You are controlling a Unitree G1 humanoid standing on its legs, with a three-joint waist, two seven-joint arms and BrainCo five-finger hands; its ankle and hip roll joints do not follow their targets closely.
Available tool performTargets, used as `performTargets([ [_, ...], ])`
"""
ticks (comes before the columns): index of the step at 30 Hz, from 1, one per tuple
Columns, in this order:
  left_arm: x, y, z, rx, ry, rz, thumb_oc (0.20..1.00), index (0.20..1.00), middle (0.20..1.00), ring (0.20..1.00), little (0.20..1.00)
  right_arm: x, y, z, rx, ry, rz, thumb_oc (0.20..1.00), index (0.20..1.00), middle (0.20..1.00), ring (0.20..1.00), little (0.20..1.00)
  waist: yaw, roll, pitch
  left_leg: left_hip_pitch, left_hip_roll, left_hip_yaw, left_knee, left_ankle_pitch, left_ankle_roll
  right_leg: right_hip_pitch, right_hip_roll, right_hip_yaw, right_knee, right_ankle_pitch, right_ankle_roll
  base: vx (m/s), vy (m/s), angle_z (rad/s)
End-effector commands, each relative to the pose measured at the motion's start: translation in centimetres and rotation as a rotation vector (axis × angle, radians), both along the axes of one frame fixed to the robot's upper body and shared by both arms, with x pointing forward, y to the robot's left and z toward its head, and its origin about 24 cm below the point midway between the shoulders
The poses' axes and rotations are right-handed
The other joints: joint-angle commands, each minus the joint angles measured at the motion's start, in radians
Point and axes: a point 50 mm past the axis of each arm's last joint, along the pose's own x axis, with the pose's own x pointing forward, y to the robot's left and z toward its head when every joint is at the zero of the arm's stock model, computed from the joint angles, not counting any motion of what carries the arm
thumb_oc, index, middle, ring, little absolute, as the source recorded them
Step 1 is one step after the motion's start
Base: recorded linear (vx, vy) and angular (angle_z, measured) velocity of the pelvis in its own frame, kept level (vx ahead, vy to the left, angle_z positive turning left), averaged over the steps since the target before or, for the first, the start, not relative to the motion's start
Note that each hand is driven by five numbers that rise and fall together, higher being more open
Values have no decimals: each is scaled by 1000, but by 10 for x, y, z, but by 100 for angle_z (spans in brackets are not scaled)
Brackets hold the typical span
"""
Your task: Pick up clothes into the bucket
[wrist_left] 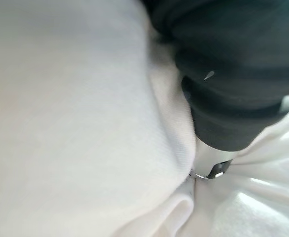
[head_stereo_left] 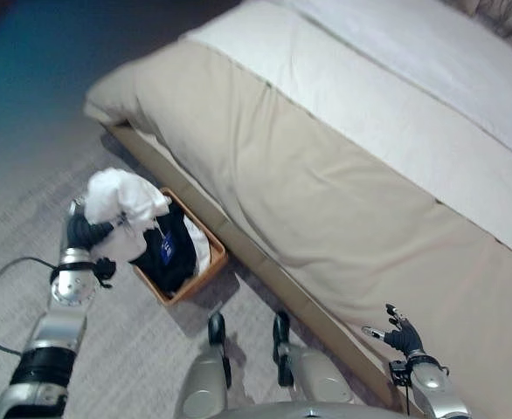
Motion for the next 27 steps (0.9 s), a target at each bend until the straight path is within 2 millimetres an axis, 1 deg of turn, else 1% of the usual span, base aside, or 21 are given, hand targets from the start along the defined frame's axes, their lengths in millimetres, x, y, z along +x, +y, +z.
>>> performTargets([
  [1,6,15,43,5,-203,63,200,200,200,200,200,8,3,5,-57,-31,59,1000,1000,1000,1000,1000,-17,-43,-5,-74,-6,-32,218,-155,40,-29,-68,54,-39,96,75,-81,3,-5],
  [3,13,20,52,10,-229,106,200,200,200,200,200,12,4,4,-64,-32,48,1000,1000,1000,1000,1000,-21,-56,28,-121,-7,-37,243,-156,40,-70,-68,52,-31,99,77,-80,8,-2],
  [4,22,18,68,28,-270,98,200,200,200,200,200,18,4,7,-65,-54,39,1000,1000,1000,1000,1000,-27,-71,62,-169,-8,-42,266,-155,39,-108,-69,46,-19,100,76,-71,3,3],
  [5,22,18,68,28,-270,98,200,200,200,200,200,18,4,7,-64,-55,38,1000,1000,1000,1000,1000,-27,-70,61,-172,-8,-43,268,-155,39,-110,-69,45,-18,100,76,-90,-3,12],
  [6,28,21,78,40,-287,125,200,200,200,200,200,22,6,7,-66,-66,25,1000,1000,1000,1000,1000,-31,-83,93,-217,-12,-50,295,-155,40,-146,-71,39,-1,99,76,-42,2,14],
  [7,29,21,79,40,-288,124,200,200,200,200,200,22,6,7,-65,-67,23,1000,1000,1000,1000,1000,-31,-83,93,-220,-12,-51,297,-156,40,-148,-71,39,0,98,76,-93,16,18],
  [8,35,18,93,86,-313,121,200,200,200,200,200,32,7,13,-64,-106,19,1000,1000,1000,1000,1000,-35,-92,125,-270,-15,-58,326,-159,42,-190,-72,27,24,95,77,-52,16,11],
  [9,36,18,94,87,-313,120,200,200,200,200,200,32,7,13,-63,-106,18,1000,1000,1000,1000,1000,-34,-92,124,-273,-15,-58,328,-160,42,-193,-72,26,25,95,77,-88,38,10],
  [10,40,20,106,115,-330,132,200,200,200,200,200,39,7,18,-63,-140,10,1000,1000,1000,1000,1000,-41,-97,150,-315,-18,-63,358,-165,45,-233,-73,22,49,92,77,-62,38,14],
  [11,42,20,111,124,-335,137,200,200,200,200,200,42,9,20,-61,-156,6,1000,1000,1000,1000,1000,-44,-102,164,-342,-19,-67,378,-170,48,-261,-75,19,69,90,78,-62,38,13],
  [12,42,20,111,124,-335,137,200,200,200,200,200,42,9,20,-61,-156,6,1000,1000,1000,1000,1000,-44,-102,164,-342,-19,-67,378,-170,48,-261,-75,19,69,90,78,-64,38,11],
  [13,47,18,124,127,-360,133,200,200,200,200,200,50,10,25,-61,-192,5,1000,1000,1000,1000,1000,-49,-106,184,-392,-21,-74,412,-178,52,-307,-77,13,95,86,79,37,35,4],
  [14,49,18,127,129,-364,137,200,200,200,200,200,52,11,28,-62,-210,6,1000,1000,1000,1000,1000,-47,-99,189,-404,-14,-85,436,-219,50,-321,-66,17,119,57,86,25,47,6],
  [15,52,16,133,132,-379,131,200,200,200,200,200,55,11,31,-58,-231,1,1000,1000,1000,1000,1000,-50,-97,193,-431,-17,-87,451,-222,53,-347,-69,14,136,53,87,66,36,9],
  [16,53,17,134,131,-371,134,200,200,200,200,200,57,11,32,-58,-242,-8,1000,1000,1000,1000,1000,-52,-95,193,-461,-18,-93,470,-228,55,-378,-71,11,158,45,86,-10,25,9],
  [17,54,16,135,132,-372,133,200,200,200,200,200,58,11,32,-58,-244,-8,1000,1000,1000,1000,1000,-52,-95,193,-465,-18,-94,473,-229,55,-381,-71,11,161,44,86,0,23,9],
  [19,54,14,143,151,-393,123,200,200,200,200,200,63,12,37,-56,-272,-14,1000,1000,1000,1000,1000,-56,-94,194,-518,-22,-102,500,-235,59,-432,-72,7,187,39,87,-5,11,2],
  [22,57,15,149,164,-391,133,200,200,200,200,200,71,13,44,-57,-319,-17,1000,1000,1000,1000,1000,-66,-102,194,-595,-23,-114,537,-241,63,-506,-73,3,218,32,87,0,0,0],
  [23,58,15,150,164,-394,140,749,749,749,749,749,72,13,46,-57,-326,-18,1000,1000,1000,1000,1000,-66,-102,194,-611,-23,-116,545,-242,63,-520,-73,2,224,29,87,7,-1,3],
  [24,58,15,150,164,-395,140,1000,1000,1000,1000,1000,72,13,46,-57,-327,-18,1000,1000,1000,1000,1000,-66,-102,194,-613,-23,-116,546,-243,63,-521,-73,2,224,29,87,0,0,0],
  [27,63,15,154,131,-397,160,1000,1000,1000,1000,1000,74,15,48,-49,-347,-29,1000,1000,1000,1000,1000,-71,-106,194,-659,-25,-126,564,-244,65,-565,-76,-10,242,25,88,7,-4,3],
])
